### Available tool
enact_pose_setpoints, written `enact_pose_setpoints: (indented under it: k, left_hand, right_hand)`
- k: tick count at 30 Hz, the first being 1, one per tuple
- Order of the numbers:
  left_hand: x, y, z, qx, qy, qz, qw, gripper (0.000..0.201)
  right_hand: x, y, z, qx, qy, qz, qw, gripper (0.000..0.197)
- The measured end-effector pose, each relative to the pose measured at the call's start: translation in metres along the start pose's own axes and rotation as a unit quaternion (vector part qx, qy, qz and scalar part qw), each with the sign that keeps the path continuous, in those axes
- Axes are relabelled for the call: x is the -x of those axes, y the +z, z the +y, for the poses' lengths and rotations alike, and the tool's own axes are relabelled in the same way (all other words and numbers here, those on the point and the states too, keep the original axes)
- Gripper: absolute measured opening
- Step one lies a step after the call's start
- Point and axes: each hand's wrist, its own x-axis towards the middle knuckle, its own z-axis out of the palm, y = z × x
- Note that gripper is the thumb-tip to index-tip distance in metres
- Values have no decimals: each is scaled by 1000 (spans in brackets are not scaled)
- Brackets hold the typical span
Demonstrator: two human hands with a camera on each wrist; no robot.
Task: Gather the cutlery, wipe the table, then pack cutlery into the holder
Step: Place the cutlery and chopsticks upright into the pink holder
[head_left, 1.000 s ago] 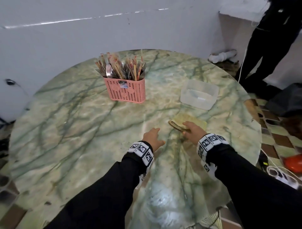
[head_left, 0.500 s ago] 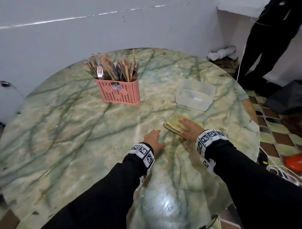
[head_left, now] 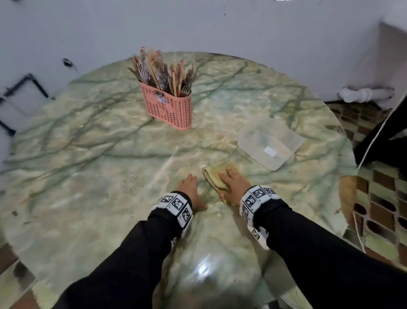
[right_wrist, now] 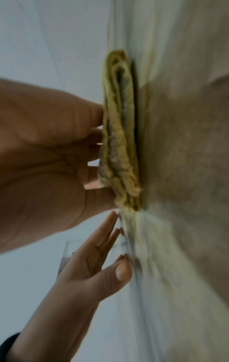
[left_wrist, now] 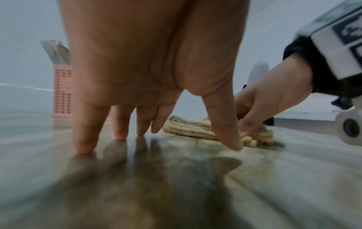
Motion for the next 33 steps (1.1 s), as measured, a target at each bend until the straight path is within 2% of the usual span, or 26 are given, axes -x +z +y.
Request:
enact_pose_setpoints:
  k: [6, 17, 19, 23, 27, 28, 30, 32, 33]
  left_hand:
    - [17, 21, 11, 11, -44, 12, 999, 113]
    - [16, 27, 9, 5, -40, 8, 999, 114]
    - [16, 27, 9, -1, -36, 4, 999, 114]
    - [14, 27, 10, -4, -45, -4, 999, 113]
    - [11, 21, 23, -16, -86, -20, 996, 114]
    - [7, 17, 31, -17, -105, -24, 994, 109]
    - [-5, 7, 51, 6, -132, -24, 991, 83]
    - [-17, 0, 80, 51, -125, -9, 991, 61]
    - [-20, -3, 91, 73, -113, 2, 991, 59]
  right_hand:
    - [6, 4, 2, 19, -65, 6, 998, 66]
    - [46, 7, 13, 73, -98, -1, 992, 50]
    - [49, -8, 23, 26, -87, -16, 996, 48]
    - [48, -48, 54, -160, -60, -44, 984, 42]
    - [48, -101, 89, -282, -52, 13, 958, 29]
    - [46, -114, 98, -308, -50, 44, 949, 29]
    - [33, -132, 116, -305, -37, 114, 945, 31]
    - [13, -145, 132, -264, -21, 155, 952, 33]
    - [3, -144, 134, -236, -11, 162, 958, 36]
